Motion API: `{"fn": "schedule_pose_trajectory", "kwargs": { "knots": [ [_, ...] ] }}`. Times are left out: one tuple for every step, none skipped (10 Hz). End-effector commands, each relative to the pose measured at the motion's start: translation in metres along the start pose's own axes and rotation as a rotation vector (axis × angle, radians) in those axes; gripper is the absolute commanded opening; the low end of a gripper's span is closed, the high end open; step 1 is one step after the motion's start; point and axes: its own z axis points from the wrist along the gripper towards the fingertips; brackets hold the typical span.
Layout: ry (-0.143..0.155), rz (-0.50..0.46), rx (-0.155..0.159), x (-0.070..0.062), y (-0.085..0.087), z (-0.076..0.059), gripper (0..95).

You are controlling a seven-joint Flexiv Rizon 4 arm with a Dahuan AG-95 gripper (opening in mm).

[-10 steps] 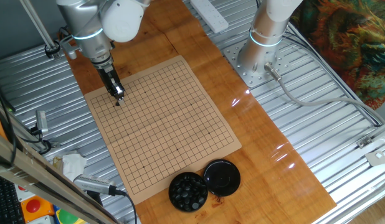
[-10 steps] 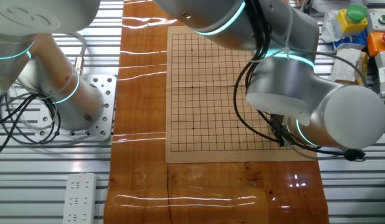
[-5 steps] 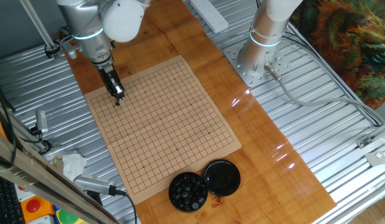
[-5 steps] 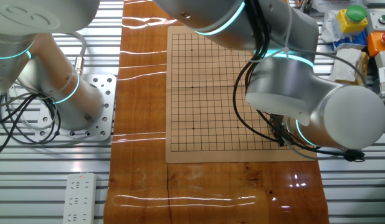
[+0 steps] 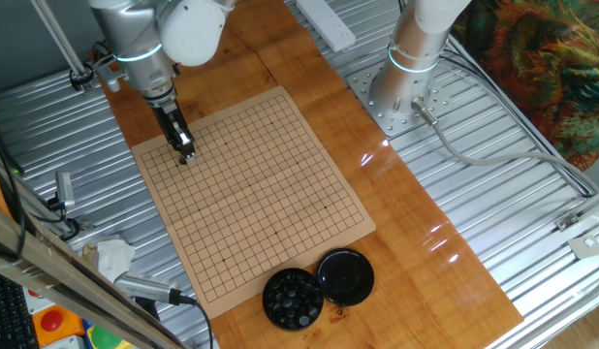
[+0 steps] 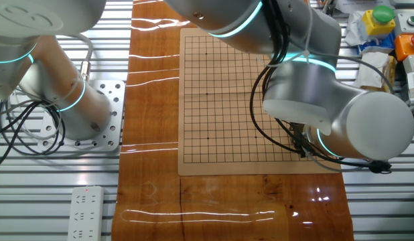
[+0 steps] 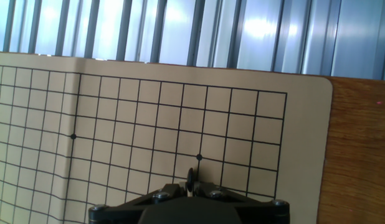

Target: Play the first move as black on the 3-4 point in the upper right corner of the Go board

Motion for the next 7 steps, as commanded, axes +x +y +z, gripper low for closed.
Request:
{"fn": "schedule_pose_trajectory", "kwargs": {
  "knots": [
    [0.001,-0.006,0.007,0.0000,-0.0003,0.0004,19.0],
    [0.001,-0.011,0.011,0.0000,-0.0003,0.0004,19.0],
    [0.002,-0.012,0.017,0.0000,-0.0002,0.0004,19.0],
    [0.002,-0.010,0.022,0.0000,-0.0002,0.0004,19.0],
    [0.003,-0.011,0.029,0.0000,-0.0003,0.0004,19.0],
    [0.003,-0.014,0.034,0.0000,-0.0003,0.0004,19.0],
    [0.003,-0.015,0.039,0.0000,-0.0003,0.0004,19.0]
  ]
}}
